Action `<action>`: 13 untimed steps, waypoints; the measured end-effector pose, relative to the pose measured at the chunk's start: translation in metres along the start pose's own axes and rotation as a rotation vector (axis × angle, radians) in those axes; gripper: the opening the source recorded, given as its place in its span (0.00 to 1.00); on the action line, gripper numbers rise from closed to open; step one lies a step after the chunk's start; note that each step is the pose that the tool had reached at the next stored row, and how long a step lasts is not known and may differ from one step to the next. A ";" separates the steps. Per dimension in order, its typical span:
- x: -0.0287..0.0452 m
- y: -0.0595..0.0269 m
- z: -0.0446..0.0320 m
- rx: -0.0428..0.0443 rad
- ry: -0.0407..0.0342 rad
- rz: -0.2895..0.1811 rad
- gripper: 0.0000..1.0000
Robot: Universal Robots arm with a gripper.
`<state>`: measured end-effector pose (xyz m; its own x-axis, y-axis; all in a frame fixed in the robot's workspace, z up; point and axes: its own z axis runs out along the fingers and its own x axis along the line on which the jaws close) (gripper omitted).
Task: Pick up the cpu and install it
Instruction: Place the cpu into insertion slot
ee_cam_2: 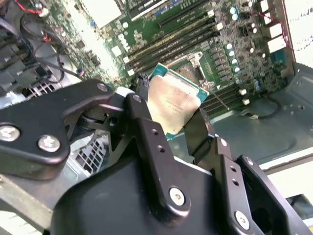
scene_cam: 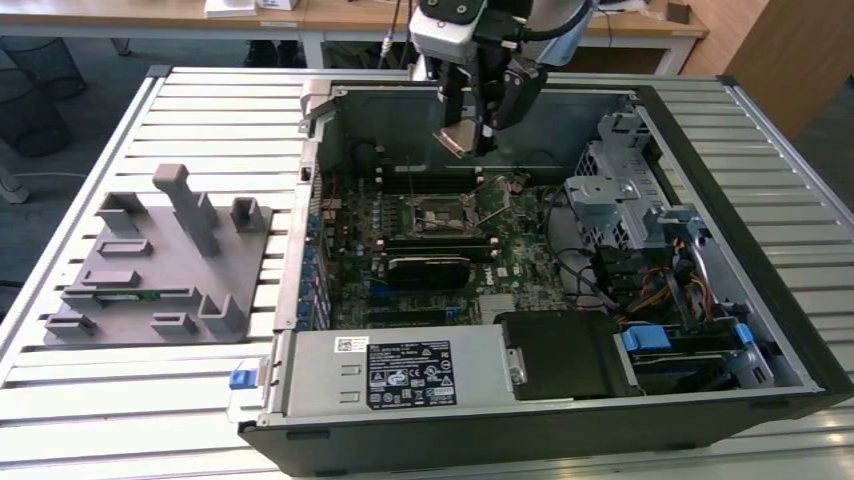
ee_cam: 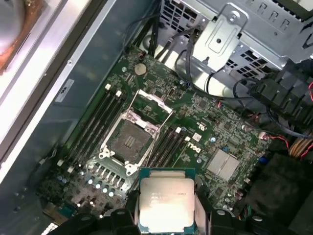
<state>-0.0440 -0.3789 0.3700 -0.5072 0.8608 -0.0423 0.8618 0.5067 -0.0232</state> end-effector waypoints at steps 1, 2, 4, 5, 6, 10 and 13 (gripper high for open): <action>0.0000 0.0000 0.0001 0.0004 0.0003 0.010 0.54; 0.0000 0.0000 0.0003 0.0008 0.0006 0.021 0.54; 0.0000 0.0000 0.0006 0.0021 0.0006 0.046 0.54; 0.0001 0.0000 0.0008 0.0029 0.0005 0.058 0.54; 0.0001 0.0000 0.0009 0.0037 0.0003 0.070 0.54; 0.0001 0.0001 0.0015 0.0063 -0.0008 0.108 0.54; 0.0003 0.0002 0.0019 0.0082 -0.0016 0.136 0.54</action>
<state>-0.0440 -0.3787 0.3681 -0.3859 0.9213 -0.0471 0.9225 0.3851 -0.0253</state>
